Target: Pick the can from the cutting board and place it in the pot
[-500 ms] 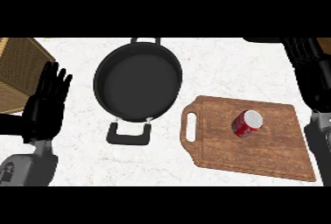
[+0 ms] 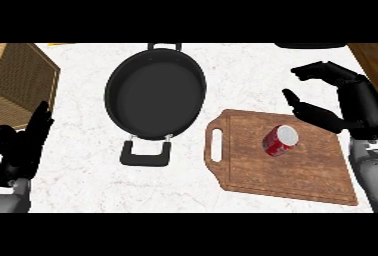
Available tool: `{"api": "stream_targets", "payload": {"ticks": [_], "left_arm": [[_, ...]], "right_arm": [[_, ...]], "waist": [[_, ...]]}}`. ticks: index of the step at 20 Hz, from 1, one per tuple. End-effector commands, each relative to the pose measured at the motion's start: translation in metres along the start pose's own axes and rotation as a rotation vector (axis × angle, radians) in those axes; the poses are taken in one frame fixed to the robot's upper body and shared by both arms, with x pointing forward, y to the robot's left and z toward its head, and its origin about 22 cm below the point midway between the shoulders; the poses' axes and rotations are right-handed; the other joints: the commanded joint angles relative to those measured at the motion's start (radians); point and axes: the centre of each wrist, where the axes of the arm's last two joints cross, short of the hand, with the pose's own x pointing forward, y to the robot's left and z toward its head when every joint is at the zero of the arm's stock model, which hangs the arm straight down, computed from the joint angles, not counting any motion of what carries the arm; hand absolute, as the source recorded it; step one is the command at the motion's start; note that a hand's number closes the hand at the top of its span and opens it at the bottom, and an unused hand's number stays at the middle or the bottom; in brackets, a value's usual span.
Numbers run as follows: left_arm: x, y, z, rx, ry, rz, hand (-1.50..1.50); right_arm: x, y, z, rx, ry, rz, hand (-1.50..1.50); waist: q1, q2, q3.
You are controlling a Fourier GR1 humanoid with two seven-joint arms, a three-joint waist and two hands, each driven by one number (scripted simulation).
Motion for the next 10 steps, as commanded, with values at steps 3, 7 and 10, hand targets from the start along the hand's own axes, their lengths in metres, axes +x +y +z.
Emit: {"api": "stream_targets", "payload": {"ticks": [3,7,10], "left_arm": [[-0.001,-0.013,-0.007,0.024,0.146,-0.116,0.00],[-0.006,-0.009,0.006,0.007,0.147,-0.126,0.00],[0.003,-0.007,0.004,0.002,0.154,-0.141,0.00]], "right_arm": [[-0.018,0.058,0.060,-0.139,-0.106,0.141,-1.50],[0.008,0.040,0.100,-0.123,-0.099,0.227,-1.50],[0.031,0.029,0.081,-0.006,0.012,0.360,-1.50]], "waist": [[-0.005,-0.002,0.001],[0.006,-0.006,-0.001],[0.015,-0.006,-0.002]]}}
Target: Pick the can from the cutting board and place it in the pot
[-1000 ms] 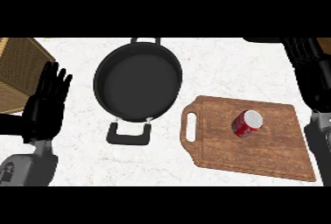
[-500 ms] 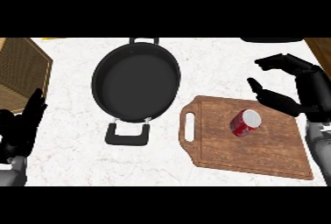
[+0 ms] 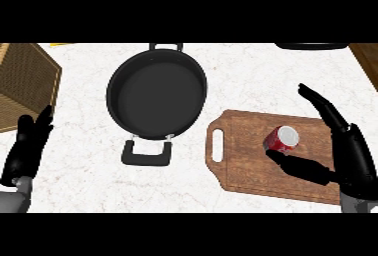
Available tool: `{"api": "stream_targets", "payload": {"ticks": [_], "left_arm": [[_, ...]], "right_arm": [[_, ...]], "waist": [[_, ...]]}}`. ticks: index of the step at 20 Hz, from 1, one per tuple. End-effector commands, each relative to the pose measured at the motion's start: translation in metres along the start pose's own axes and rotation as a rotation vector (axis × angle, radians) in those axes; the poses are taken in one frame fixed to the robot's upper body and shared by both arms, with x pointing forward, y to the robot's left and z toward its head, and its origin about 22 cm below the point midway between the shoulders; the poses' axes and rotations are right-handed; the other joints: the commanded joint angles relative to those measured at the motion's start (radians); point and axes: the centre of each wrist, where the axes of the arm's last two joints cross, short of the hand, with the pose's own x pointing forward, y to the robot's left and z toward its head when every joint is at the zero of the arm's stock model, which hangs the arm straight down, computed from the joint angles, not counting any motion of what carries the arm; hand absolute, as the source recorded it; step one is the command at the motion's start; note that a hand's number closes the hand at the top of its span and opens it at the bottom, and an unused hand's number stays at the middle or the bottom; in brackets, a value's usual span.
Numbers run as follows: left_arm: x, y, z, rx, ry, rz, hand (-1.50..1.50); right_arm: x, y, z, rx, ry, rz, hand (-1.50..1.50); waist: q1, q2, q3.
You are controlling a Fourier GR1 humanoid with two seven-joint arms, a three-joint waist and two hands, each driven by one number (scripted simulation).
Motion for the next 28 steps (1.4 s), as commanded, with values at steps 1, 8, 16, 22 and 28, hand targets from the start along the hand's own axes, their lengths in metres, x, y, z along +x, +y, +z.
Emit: {"api": "stream_targets", "payload": {"ticks": [1,8,16,22,28], "left_arm": [[0.008,0.008,-0.002,0.015,0.018,-0.015,0.00],[0.008,-0.014,-0.001,0.005,0.012,-0.007,0.00],[0.016,-0.005,0.009,-0.015,-0.015,-0.036,0.00],[0.027,-0.009,-0.011,-0.015,0.002,-0.022,0.00],[0.003,-0.005,0.002,0.002,0.007,-0.021,0.00]], "right_arm": [[0.023,-0.023,0.008,0.100,0.068,0.213,-1.50],[0.062,-0.053,-0.008,0.320,0.233,0.486,-1.50],[0.089,-0.038,-0.019,0.639,0.414,0.525,-1.50],[0.084,-0.029,-0.022,0.640,0.500,0.560,-1.50],[0.071,-0.021,-0.013,0.636,0.541,0.550,-1.50]], "waist": [[-0.007,-0.005,-0.003],[0.010,0.001,-0.004],[0.028,0.002,-0.001],[0.010,0.005,0.000],[0.012,0.002,0.000]]}}
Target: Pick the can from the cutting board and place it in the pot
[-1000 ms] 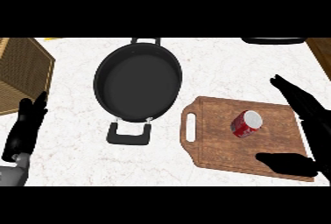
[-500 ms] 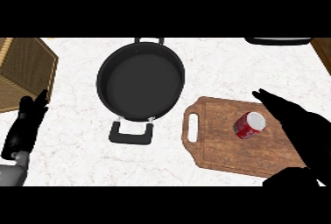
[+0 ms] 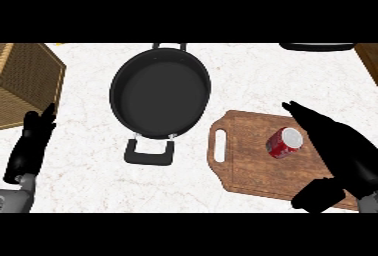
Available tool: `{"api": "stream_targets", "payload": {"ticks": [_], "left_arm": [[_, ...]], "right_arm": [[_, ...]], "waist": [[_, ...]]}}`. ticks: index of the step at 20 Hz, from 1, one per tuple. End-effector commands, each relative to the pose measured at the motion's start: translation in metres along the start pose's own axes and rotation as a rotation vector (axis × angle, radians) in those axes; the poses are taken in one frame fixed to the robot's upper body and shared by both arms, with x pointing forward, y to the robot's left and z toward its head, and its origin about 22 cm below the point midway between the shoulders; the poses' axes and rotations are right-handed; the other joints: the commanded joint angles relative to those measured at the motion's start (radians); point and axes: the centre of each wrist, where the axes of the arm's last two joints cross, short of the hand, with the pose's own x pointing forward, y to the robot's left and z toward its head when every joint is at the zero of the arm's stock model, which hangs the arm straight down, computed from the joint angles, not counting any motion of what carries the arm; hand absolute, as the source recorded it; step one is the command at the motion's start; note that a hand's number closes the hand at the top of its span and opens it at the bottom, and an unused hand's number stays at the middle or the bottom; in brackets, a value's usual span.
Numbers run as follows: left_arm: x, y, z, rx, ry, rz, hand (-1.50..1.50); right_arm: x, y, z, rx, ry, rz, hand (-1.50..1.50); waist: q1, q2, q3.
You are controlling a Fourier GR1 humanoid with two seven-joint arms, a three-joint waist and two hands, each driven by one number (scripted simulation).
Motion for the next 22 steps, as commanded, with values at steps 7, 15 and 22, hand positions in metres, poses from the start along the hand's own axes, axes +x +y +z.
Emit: {"api": "stream_targets", "payload": {"ticks": [7,15,22], "left_arm": [[-0.007,0.003,0.004,-0.019,0.012,0.015,0.00],[0.006,0.007,-0.007,-0.004,0.006,0.020,0.00],[-0.002,0.002,0.007,-0.007,0.004,0.007,0.00]], "right_arm": [[-0.020,0.017,-0.023,0.055,0.129,0.068,-1.50],[-0.013,0.046,-0.065,0.023,0.103,0.071,-1.50],[-0.023,0.045,-0.062,0.089,0.166,0.082,-1.50]], "waist": [[-0.002,0.000,0.001],[-0.001,0.001,0.001],[-0.003,0.000,0.001]]}}
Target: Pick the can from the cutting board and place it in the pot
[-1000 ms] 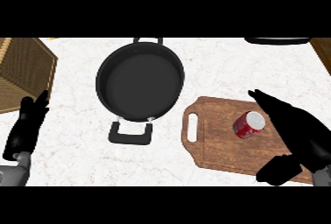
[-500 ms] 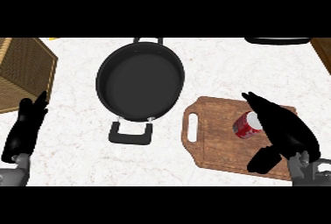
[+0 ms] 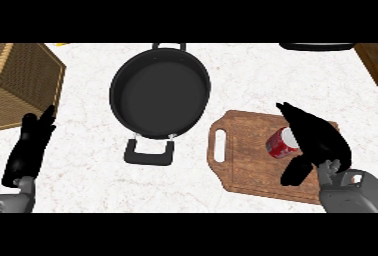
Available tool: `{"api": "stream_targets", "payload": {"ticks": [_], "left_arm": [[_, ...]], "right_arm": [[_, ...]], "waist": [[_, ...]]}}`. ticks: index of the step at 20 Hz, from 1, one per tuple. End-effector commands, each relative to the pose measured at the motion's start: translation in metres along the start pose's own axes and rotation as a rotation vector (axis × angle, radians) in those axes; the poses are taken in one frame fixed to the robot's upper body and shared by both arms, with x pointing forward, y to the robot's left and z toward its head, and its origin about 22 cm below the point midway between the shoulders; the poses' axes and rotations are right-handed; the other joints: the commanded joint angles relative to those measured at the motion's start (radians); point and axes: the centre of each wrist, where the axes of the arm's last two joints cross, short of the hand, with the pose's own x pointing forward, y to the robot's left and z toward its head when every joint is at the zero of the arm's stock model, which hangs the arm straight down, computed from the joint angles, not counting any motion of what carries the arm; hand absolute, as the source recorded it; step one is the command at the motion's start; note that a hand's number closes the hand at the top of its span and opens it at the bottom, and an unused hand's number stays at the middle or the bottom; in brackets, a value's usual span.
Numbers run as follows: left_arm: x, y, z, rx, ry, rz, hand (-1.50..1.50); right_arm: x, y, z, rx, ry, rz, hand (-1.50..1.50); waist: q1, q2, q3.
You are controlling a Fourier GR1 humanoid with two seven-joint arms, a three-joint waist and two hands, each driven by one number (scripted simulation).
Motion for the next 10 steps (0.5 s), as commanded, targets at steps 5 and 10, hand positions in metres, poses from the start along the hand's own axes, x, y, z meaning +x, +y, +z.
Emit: {"api": "stream_targets", "payload": {"ticks": [5,10], "left_arm": [[-0.001,0.002,-0.006,0.003,-0.024,-0.020,0.00],[-0.001,0.004,0.000,0.018,0.001,-0.016,0.00]], "right_arm": [[0.001,0.035,-0.027,0.058,0.028,0.017,-1.50],[0.000,0.008,-0.020,0.077,0.033,-0.016,-1.50]], "waist": [[0.002,0.001,0.000],[0.000,0.000,0.000]]}}
